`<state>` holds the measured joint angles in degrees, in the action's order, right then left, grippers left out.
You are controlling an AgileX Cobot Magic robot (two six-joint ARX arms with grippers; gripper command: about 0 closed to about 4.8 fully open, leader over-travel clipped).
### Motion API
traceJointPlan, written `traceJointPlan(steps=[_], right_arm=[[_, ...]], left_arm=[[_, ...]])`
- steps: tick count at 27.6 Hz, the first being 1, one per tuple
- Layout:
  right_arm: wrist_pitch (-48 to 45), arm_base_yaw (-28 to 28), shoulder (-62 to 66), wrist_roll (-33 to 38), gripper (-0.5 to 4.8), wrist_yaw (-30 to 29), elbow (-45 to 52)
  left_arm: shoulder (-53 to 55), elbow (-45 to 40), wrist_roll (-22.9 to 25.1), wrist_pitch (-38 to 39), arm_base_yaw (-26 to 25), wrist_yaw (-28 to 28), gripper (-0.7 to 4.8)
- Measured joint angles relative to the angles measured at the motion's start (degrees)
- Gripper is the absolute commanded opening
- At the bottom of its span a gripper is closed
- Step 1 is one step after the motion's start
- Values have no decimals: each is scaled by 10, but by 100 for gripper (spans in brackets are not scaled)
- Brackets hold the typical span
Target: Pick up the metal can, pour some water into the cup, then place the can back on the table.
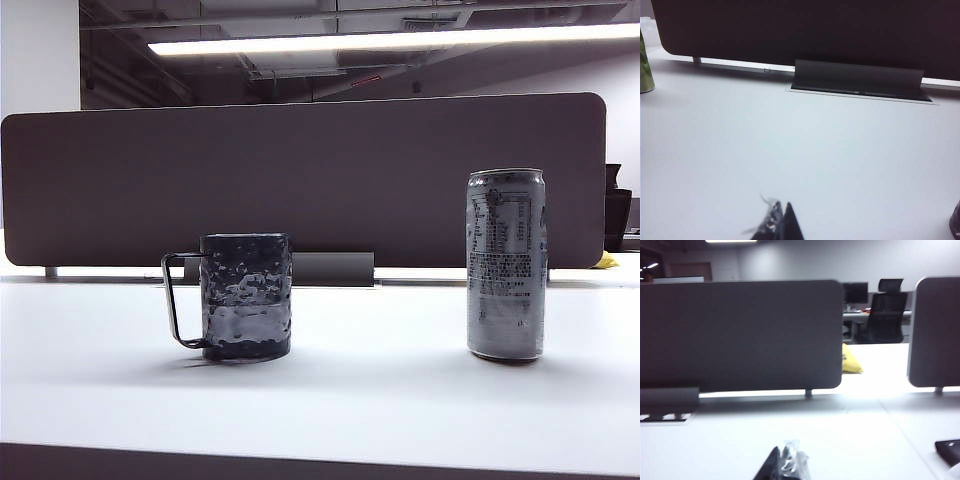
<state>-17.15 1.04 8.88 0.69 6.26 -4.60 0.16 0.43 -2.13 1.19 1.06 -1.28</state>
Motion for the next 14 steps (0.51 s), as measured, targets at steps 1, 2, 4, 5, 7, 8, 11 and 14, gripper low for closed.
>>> traceJointPlan(steps=[1,2,4,5,7,8,11,14], right_arm=[[3,-2,-10,4,-5,-3,9],[5,-2,-26,9,-5,-4,20],[21,-2,-48,12,-5,-9,29],[29,-2,-50,12,-5,-13,29],[43,-2,-55,13,-5,-20,29],[51,-2,-62,13,-5,-20,29],[63,-2,-88,13,-5,-20,36],[70,-2,-87,13,-5,-21,38]], left_arm=[[0,0,0,0,0,0,-5],[0,0,0,0,0,0,-5],[0,0,0,0,0,0,-5],[0,0,0,0,0,0,-5],[0,0,0,0,0,0,-5],[0,0,0,0,0,0,-5],[0,0,0,0,0,0,-5],[0,0,0,0,0,0,-5]])
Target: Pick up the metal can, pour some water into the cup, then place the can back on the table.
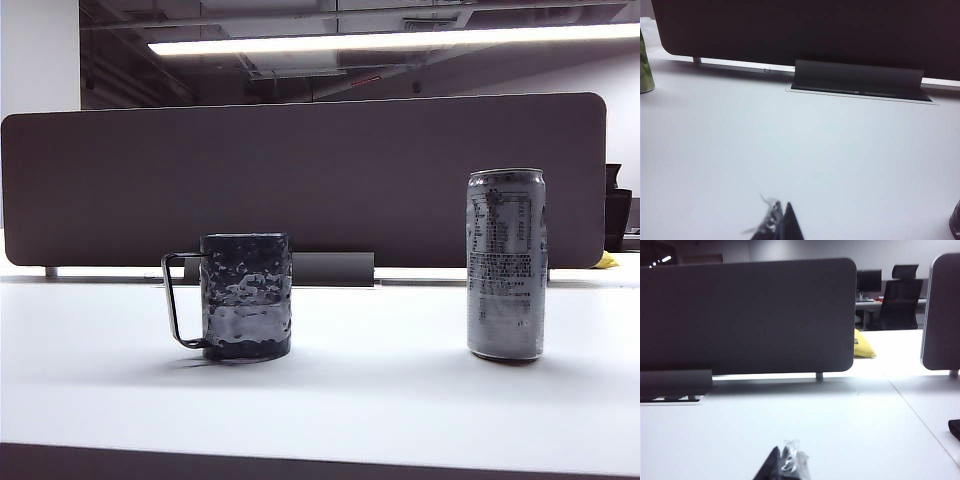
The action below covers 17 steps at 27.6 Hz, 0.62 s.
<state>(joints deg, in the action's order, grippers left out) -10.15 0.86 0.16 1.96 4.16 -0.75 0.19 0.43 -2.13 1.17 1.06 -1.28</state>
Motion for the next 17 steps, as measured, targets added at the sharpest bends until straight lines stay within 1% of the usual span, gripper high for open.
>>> traceJointPlan(steps=[13,17], right_arm=[[7,-7,0,0,-5,-40,0],[7,-12,0,0,-5,-42,0]], left_arm=[[0,0,0,0,0,0,-5],[0,0,0,0,0,0,-5]])
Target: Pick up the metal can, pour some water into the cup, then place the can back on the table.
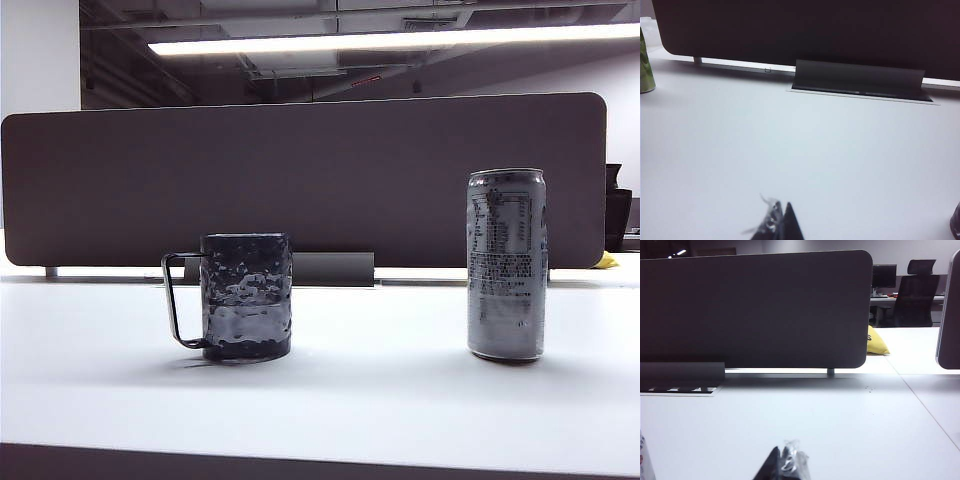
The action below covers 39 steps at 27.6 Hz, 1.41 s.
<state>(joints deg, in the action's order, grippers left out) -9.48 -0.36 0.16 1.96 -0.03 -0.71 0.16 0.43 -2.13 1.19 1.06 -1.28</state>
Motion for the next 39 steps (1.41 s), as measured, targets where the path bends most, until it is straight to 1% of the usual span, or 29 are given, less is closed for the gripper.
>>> traceJointPlan(steps=[13,39], right_arm=[[14,0,0,0,-5,0,0],[14,0,0,0,-5,0,0]], left_arm=[[0,0,0,0,0,0,-5],[0,0,0,0,0,0,-5]])
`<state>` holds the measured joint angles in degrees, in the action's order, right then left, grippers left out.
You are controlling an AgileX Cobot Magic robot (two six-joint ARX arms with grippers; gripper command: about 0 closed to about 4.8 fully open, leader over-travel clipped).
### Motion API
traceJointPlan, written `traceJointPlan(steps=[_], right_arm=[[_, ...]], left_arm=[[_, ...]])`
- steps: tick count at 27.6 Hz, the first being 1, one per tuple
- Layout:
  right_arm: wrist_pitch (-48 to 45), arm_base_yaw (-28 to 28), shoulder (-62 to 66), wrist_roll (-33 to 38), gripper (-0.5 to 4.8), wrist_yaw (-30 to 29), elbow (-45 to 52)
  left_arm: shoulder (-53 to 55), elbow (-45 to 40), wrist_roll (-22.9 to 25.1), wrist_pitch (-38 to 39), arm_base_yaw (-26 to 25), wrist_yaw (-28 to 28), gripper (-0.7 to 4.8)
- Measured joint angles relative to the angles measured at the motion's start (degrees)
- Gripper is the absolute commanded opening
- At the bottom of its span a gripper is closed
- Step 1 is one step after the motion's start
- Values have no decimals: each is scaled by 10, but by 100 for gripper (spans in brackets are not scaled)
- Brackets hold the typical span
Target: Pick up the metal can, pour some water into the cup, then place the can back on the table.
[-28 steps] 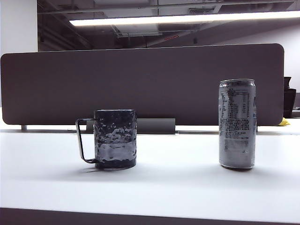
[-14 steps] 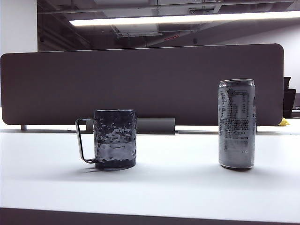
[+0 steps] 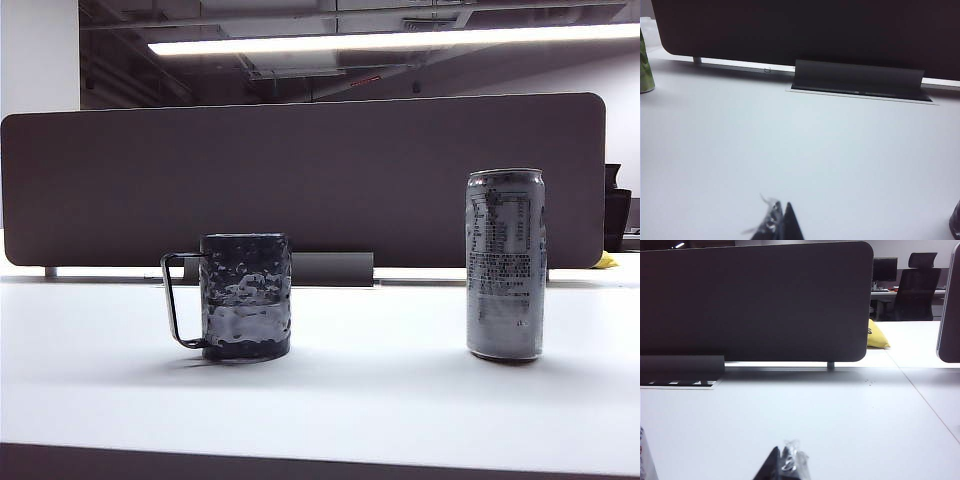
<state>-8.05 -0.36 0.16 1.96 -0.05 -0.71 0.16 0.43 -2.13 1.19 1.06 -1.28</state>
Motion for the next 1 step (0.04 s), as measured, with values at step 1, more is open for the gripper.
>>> traceJointPlan(steps=[1], right_arm=[[0,0,0,0,-5,0,0]], left_arm=[[0,0,0,0,0,0,-5]])
